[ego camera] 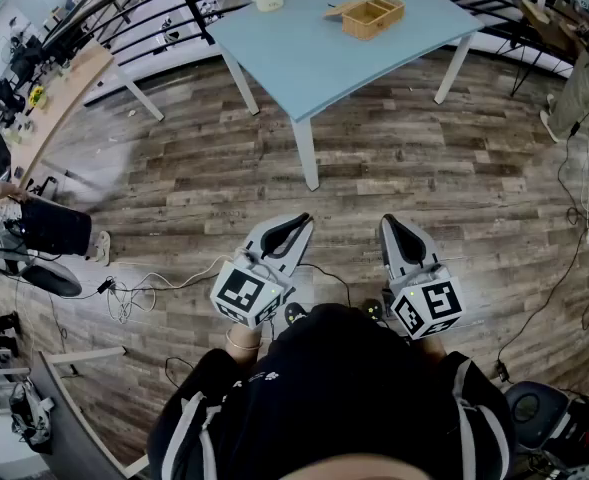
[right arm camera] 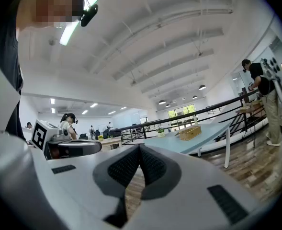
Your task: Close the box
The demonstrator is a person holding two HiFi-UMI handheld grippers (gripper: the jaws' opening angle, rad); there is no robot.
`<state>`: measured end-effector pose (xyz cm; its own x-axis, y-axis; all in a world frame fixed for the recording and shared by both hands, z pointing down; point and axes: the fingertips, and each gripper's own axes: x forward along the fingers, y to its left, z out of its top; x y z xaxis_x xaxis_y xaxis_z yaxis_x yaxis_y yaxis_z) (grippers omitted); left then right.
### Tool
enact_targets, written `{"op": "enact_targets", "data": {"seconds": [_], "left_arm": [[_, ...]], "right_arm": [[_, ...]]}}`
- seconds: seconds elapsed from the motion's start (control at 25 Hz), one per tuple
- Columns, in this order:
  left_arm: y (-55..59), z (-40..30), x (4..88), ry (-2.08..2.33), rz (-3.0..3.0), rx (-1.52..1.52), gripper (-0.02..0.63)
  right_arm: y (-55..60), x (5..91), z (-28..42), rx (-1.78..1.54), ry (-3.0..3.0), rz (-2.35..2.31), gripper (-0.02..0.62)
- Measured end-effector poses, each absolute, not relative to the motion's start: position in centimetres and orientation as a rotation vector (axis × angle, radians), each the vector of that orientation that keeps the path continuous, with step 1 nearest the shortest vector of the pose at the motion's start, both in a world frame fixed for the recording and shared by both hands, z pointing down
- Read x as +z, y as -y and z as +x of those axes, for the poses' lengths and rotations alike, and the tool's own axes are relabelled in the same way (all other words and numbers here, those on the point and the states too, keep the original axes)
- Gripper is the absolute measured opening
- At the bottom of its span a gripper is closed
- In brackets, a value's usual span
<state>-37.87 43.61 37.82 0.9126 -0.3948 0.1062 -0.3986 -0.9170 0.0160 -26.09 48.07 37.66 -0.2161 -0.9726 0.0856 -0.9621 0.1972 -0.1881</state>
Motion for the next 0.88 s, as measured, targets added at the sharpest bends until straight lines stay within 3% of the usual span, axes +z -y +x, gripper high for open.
{"op": "enact_targets", "data": {"seconds": [0.88], "left_arm": [[-46.3, -32.7, 38.0, 0.739, 3.008, 0.163, 0.029]], "right_arm": [[-50.9, 38.1, -19.9, -0.309, -2.417, -1.87, 0.0]]}}
